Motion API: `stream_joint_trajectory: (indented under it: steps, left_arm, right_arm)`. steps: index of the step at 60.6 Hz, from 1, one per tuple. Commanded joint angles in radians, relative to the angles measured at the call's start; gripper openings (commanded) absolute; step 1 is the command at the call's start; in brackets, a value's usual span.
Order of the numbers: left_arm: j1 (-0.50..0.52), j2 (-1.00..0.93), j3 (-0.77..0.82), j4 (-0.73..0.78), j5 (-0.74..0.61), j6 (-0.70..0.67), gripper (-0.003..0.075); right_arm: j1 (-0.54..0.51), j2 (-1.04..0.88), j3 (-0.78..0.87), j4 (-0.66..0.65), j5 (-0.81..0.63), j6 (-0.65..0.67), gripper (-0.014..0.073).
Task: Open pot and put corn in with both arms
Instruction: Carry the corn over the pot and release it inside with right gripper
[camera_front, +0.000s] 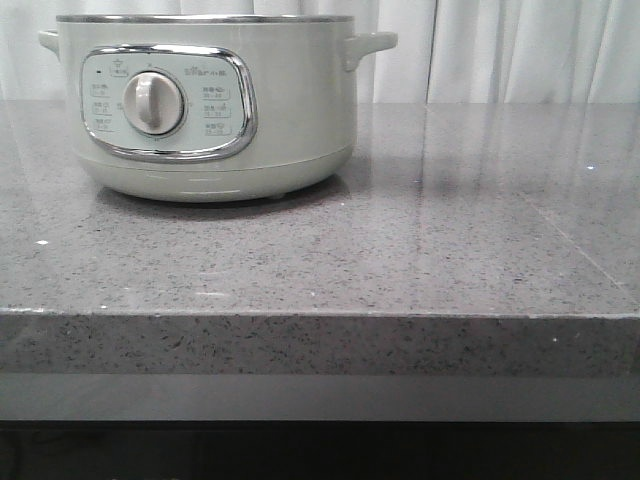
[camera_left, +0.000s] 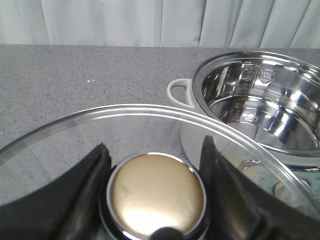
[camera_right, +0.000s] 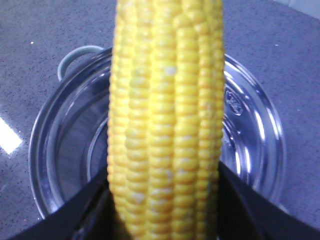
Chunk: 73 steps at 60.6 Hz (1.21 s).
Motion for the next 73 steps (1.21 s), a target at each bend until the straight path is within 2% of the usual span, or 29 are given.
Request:
stream_joint_trajectory:
  steps: [1, 29, 34, 44, 47, 63, 73]
  left_arm:
    - [0.002, -0.007, -0.041, -0.007, -0.148, -0.005, 0.0279]
    - [0.002, -0.007, -0.041, -0.007, -0.148, -0.005, 0.0279]
    - [0.002, -0.007, -0.041, -0.007, -0.148, -0.005, 0.0279]
    - [0.002, -0.007, -0.041, -0.007, -0.148, -0.005, 0.0279]
    - [0.002, -0.007, -0.041, -0.007, -0.147, -0.005, 0.0279]
    - [0.002, -0.007, -0.041, -0.007, -0.147, -0.005, 0.0279]
    - [0.002, -0.007, -0.041, -0.007, -0.147, -0.005, 0.0279]
  right_arm:
    - [0.02, -0.013, -0.03, 0.012, -0.08, -0.017, 0.0309]
    - [0.032, 0.143, -0.029, 0.01, -0.055, -0.018, 0.0316]
    - [0.032, 0.146, -0.029, 0.01, -0.053, -0.018, 0.0379]
    - [0.032, 0.144, -0.03, 0.01, -0.052, -0.018, 0.0563]
    - [0.032, 0.144, -0.031, 0.01, -0.052, -0.018, 0.0585]
    - [0.032, 0.1, -0.031, 0.011, -0.049, -0.018, 0.058]
    - [0.032, 0.014, -0.019, 0.012, 0.012, -0.017, 0.058]
